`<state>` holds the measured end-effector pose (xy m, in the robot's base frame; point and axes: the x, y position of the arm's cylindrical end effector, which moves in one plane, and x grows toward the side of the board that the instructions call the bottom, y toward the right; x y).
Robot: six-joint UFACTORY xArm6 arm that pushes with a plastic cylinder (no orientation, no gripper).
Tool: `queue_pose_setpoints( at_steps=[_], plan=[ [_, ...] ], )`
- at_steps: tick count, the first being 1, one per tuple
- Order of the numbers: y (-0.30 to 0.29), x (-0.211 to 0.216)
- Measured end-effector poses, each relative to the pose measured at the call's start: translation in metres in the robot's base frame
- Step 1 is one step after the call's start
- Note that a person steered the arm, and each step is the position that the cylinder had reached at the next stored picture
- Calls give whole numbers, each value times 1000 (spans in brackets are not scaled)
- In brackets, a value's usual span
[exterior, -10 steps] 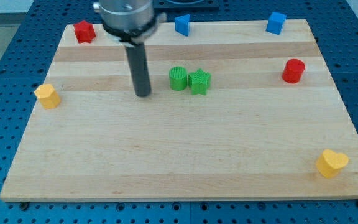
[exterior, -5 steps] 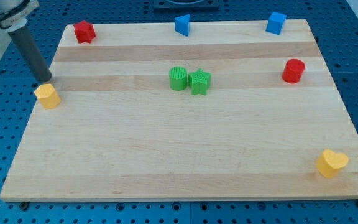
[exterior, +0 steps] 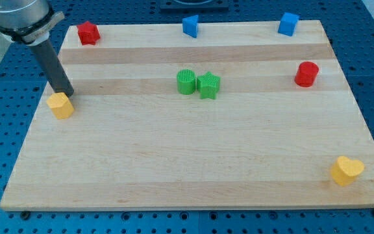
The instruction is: Move the yellow hexagon to the bottom left to the board
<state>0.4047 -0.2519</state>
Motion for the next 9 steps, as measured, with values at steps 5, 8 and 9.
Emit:
queue_pose_setpoints(
  at_steps=[5,8,9],
  plan=[
    [-2,102],
    [-2,133],
    [-2,145]
  ],
)
